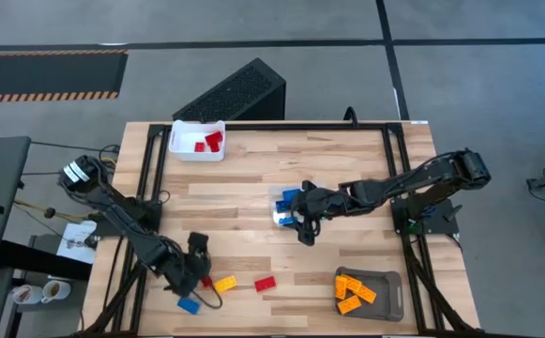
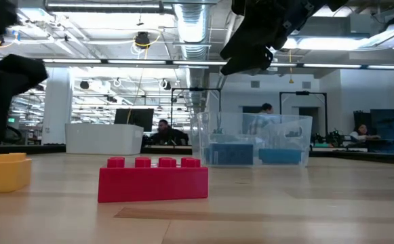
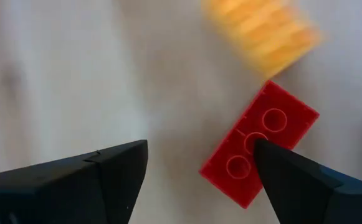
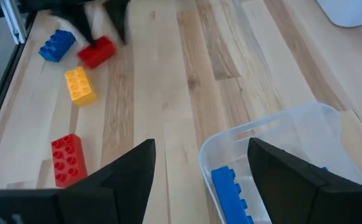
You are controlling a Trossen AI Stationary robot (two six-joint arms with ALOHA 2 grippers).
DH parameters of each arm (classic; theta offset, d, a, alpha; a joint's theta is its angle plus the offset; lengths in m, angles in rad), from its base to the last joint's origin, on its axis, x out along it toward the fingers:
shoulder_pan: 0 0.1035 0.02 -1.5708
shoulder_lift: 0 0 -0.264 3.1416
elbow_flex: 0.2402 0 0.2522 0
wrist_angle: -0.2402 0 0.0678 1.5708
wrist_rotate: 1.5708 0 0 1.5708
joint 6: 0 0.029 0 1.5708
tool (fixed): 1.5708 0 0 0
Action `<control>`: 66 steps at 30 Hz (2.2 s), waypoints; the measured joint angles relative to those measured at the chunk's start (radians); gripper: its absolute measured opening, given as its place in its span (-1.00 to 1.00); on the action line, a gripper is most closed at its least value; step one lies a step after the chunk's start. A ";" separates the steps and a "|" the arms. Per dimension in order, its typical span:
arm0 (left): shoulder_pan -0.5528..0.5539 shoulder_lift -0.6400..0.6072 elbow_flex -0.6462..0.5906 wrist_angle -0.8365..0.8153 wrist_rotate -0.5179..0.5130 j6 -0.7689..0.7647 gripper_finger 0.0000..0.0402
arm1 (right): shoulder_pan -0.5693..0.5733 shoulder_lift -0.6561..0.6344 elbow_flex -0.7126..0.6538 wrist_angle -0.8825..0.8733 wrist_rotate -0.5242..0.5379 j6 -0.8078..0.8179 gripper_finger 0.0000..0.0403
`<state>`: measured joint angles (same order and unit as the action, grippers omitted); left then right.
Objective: Sort & place blocks by color
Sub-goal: Put the red game piece into the white bin
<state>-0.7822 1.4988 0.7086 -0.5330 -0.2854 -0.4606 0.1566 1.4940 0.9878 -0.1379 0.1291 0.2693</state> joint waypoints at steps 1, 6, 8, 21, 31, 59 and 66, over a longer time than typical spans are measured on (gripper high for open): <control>0.012 -0.009 -0.001 -0.037 -0.021 0.001 0.37 | 0.000 0.000 0.000 0.000 0.000 0.000 0.36; 0.036 -0.131 -0.001 -0.194 -0.076 0.016 0.37 | 0.000 0.000 0.000 -0.009 0.000 0.012 0.36; 0.034 -0.208 0.006 -0.197 -0.079 0.034 0.37 | 0.000 0.000 0.000 -0.014 0.000 0.012 0.36; 0.082 -0.305 -0.125 -0.202 0.093 0.082 0.37 | 0.000 -0.001 0.000 -0.010 0.001 0.014 0.36; 0.152 -0.101 -0.132 -0.107 0.188 0.167 0.33 | -0.002 -0.001 0.000 0.007 0.003 0.013 0.36; 1.153 -0.704 -0.103 0.053 -0.050 0.355 -0.52 | -0.021 -0.008 0.000 0.094 0.064 -0.016 0.36; 1.501 -0.515 -0.103 0.173 0.165 0.441 -0.52 | -0.003 -0.008 0.000 0.134 0.090 -0.017 0.36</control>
<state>0.7192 0.9841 0.6060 -0.3601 -0.1200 -0.0193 0.1540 1.4864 0.9878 -0.0040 0.2191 0.2527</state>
